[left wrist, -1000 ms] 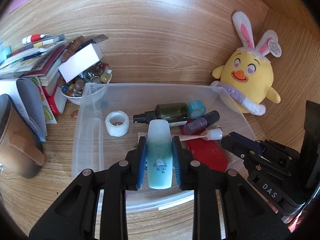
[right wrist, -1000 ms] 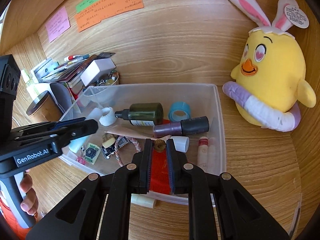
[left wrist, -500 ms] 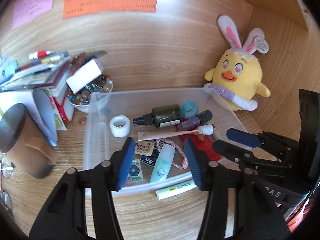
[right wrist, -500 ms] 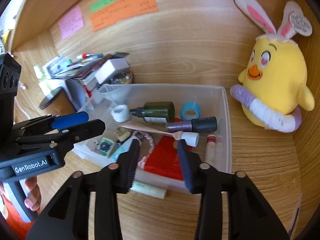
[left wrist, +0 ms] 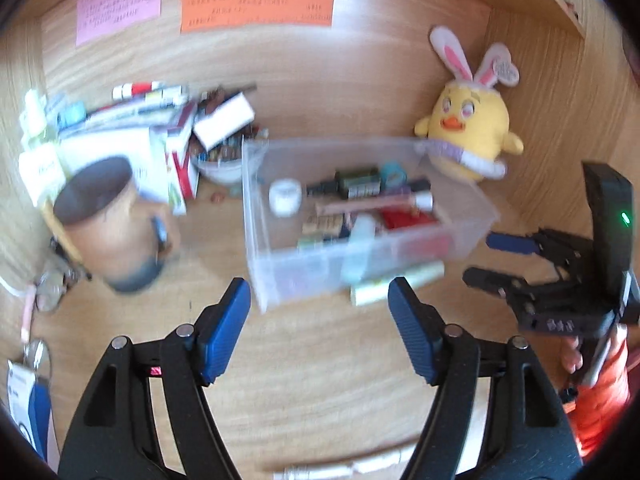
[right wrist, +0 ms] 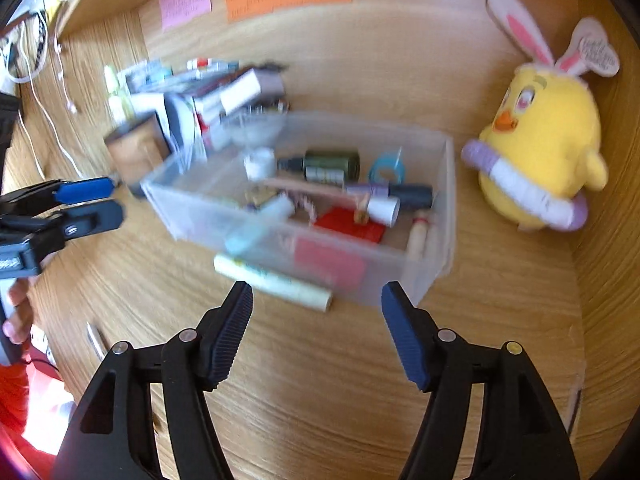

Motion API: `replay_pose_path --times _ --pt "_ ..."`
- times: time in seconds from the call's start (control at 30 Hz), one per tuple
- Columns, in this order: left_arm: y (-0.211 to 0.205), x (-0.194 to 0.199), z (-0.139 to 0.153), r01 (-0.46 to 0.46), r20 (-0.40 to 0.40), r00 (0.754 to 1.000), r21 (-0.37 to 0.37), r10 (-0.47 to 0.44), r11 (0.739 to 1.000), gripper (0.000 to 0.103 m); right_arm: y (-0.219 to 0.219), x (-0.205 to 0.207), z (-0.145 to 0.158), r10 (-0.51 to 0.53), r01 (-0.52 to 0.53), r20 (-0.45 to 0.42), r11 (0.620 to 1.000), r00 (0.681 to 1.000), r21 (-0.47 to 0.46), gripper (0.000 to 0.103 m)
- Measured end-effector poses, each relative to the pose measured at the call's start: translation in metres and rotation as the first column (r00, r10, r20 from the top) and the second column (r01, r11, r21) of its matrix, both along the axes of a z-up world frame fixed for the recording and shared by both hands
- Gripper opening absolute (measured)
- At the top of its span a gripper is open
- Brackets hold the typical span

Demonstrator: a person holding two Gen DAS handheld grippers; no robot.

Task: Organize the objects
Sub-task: 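Grasp the white pen with the left tool while the right tool grasps the pale green glue stick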

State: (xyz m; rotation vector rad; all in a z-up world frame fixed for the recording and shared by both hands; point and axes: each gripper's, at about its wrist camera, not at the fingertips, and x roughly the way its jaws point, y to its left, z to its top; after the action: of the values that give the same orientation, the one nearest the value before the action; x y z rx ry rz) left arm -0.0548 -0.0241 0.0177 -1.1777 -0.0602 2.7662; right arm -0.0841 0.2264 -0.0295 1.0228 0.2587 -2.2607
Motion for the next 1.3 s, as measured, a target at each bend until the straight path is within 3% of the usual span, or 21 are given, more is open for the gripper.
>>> replay_pose_path --times 0.4,0.6,0.8,1.0,1.1,1.17,1.23,1.3 --pt "-0.011 0.054 -0.046 0.005 0.118 0.993 -0.01 -0.004 1.0 0.071 -0.044 -0.016 -0.031 0.101 -0.111 0.087 0.987 0.991 0.12 0.063" --pt "-0.023 0.065 -0.05 0.011 0.142 0.99 0.017 -0.014 1.0 0.072 -0.052 -0.006 -0.043 0.145 -0.164 0.122 0.973 0.982 0.161 0.065" --pt "-0.012 0.076 -0.052 0.085 0.142 0.986 0.007 -0.085 0.996 0.077 -0.057 0.008 -0.033 0.156 -0.166 0.069 0.97 0.985 0.178 0.063" --pt "0.007 0.076 -0.06 0.173 0.165 0.972 -0.007 -0.17 0.985 0.078 -0.079 -0.002 -0.042 0.174 -0.19 0.099 0.965 0.98 0.182 0.063" --pt "0.012 0.075 -0.065 0.202 0.165 0.967 -0.032 -0.195 0.979 0.078 -0.083 0.004 -0.043 0.187 -0.2 0.086 0.962 0.979 0.188 0.054" --pt "0.014 0.072 -0.069 0.208 0.168 0.966 -0.045 -0.198 0.977 0.078 -0.08 0.009 -0.041 0.194 -0.208 0.093 0.961 0.977 0.182 0.036" --pt "0.015 0.069 -0.071 0.211 0.161 0.966 -0.051 -0.2 0.976 0.077 -0.076 0.014 -0.04 0.191 -0.206 0.094 0.961 0.977 0.185 0.025" --pt "0.019 0.067 -0.072 0.21 0.152 0.968 -0.068 -0.198 0.975 0.067 -0.071 0.019 -0.039 0.187 -0.201 0.094 0.963 0.978 0.181 0.02"
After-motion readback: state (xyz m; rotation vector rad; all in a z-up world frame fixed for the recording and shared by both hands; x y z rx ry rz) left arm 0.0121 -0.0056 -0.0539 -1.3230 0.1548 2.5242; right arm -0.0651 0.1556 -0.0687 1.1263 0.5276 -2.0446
